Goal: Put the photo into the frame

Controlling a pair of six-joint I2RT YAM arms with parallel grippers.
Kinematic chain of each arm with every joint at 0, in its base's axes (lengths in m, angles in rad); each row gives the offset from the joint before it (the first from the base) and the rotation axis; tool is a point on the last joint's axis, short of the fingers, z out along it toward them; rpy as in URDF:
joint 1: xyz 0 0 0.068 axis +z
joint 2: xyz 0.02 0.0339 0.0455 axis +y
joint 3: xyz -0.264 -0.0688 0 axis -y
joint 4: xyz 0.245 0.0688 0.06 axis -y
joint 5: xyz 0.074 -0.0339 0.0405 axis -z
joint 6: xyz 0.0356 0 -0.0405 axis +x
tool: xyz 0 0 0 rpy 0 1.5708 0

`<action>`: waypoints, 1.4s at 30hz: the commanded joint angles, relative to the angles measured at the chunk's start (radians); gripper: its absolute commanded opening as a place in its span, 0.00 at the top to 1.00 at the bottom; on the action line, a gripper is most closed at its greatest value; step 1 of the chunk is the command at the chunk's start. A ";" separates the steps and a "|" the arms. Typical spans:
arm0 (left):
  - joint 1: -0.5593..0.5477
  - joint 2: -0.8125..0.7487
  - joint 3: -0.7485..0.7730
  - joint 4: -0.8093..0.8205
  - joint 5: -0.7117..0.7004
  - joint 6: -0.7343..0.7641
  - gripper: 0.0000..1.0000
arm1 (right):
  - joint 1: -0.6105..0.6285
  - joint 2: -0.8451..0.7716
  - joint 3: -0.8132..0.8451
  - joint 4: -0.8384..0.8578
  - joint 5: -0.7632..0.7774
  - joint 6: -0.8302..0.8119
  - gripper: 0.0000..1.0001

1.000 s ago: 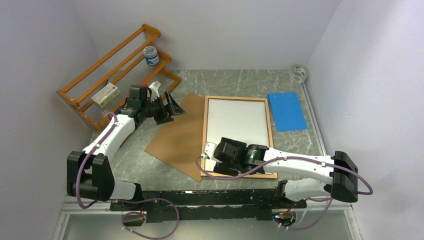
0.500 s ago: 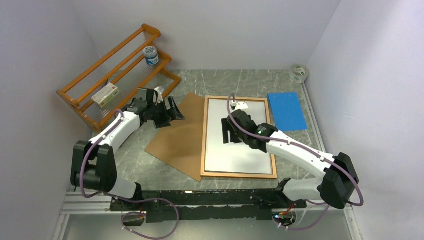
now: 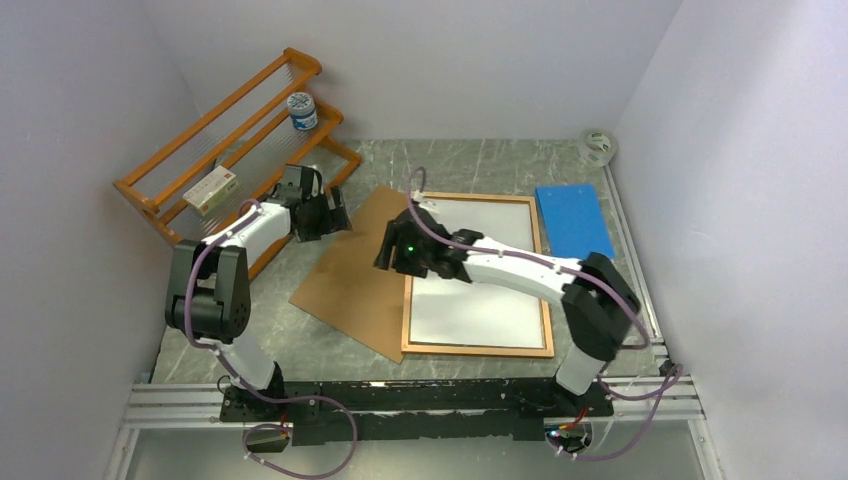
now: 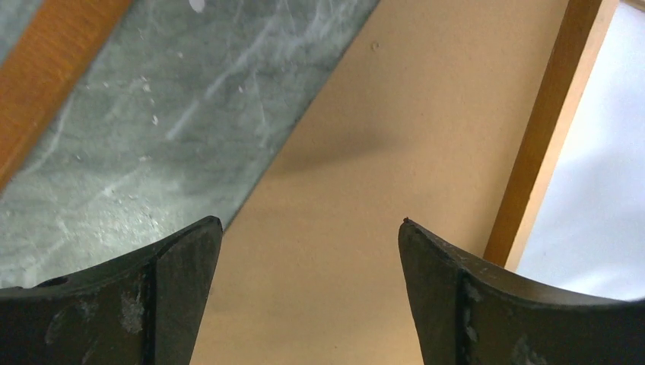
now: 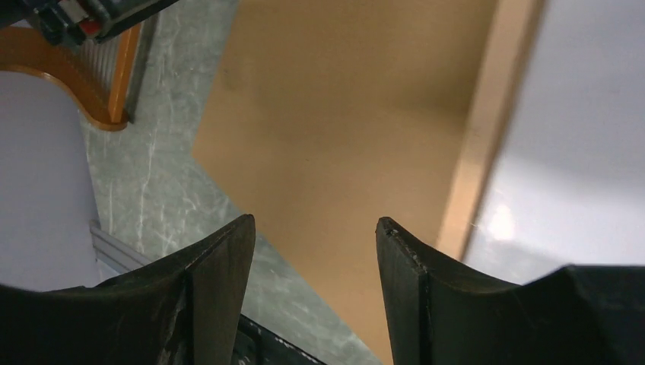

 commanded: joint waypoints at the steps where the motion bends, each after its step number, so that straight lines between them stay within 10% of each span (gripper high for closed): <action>1: 0.013 0.033 0.021 0.091 0.030 0.032 0.11 | 0.020 0.105 0.152 -0.058 0.055 0.048 0.37; 32: 0.017 0.199 -0.007 0.048 0.006 0.057 0.30 | -0.019 0.501 0.490 -0.518 0.417 0.066 0.15; 42: 0.026 0.229 -0.052 0.077 0.302 0.027 0.26 | -0.028 0.556 0.491 -0.452 0.321 -0.040 0.14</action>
